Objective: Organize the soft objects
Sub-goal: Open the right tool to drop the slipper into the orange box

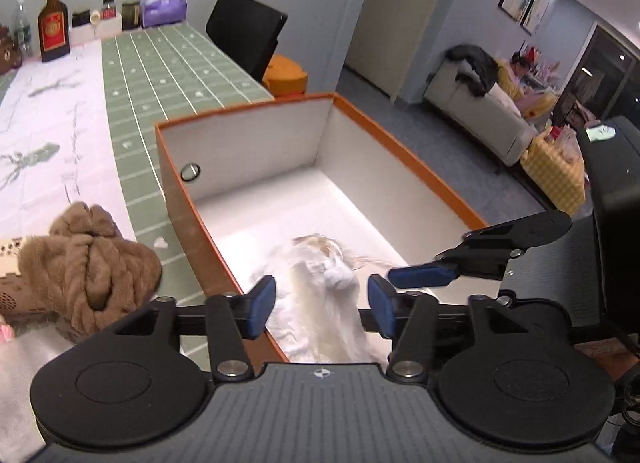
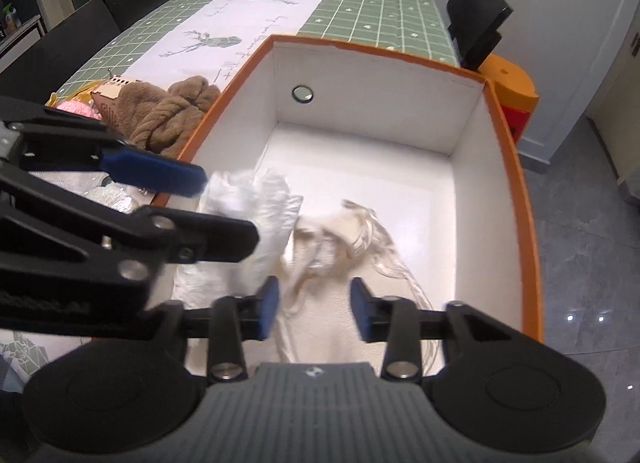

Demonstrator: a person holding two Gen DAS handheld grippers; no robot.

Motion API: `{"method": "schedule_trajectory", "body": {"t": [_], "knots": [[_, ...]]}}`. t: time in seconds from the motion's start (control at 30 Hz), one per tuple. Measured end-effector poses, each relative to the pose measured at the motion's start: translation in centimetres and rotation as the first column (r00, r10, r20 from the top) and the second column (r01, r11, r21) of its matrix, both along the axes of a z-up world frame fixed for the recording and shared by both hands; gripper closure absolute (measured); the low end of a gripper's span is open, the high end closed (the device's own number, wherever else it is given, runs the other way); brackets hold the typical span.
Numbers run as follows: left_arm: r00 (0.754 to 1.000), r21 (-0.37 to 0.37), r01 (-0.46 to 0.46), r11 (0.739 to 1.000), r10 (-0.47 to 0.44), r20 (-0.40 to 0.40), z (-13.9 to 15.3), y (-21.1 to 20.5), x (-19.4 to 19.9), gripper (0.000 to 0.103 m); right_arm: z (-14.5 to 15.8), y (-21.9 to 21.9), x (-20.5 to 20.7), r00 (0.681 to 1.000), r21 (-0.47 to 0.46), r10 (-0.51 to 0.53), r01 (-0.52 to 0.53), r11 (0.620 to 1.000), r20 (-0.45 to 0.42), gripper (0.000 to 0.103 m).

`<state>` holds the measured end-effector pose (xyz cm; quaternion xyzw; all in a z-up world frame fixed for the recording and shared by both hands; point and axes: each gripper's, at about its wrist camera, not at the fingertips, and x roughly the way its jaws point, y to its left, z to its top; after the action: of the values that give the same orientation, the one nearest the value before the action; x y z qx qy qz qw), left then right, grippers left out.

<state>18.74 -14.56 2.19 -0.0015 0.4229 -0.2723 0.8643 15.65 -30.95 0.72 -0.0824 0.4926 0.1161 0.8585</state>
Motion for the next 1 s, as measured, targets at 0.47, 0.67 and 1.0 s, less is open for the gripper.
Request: {"method": "schedule_trajectory", "body": {"t": [0.47,0.67,1.0], "knots": [[0.993,-0.099,-0.015,0.995,0.026,0.117,2.8,3.9,-2.4,0.031,3.9,1.6,-2.1,0.985,-0.078,0.008,0.005,0.997,0.175,0.042],[0.972,-0.143,-0.058,0.988,0.089,0.217,3.6,7.5,-4.6,0.031,5.9,3.6,-4.1,0.944,-0.07,0.018,0.005,0.998,0.329,0.032],[0.905,-0.14,-0.192,0.971,0.23,0.359,2.3,13.1,-8.5,0.031,5.4,10.8,-7.7,0.86,-0.035,0.112,-0.109,0.993,0.498,0.03]]}}
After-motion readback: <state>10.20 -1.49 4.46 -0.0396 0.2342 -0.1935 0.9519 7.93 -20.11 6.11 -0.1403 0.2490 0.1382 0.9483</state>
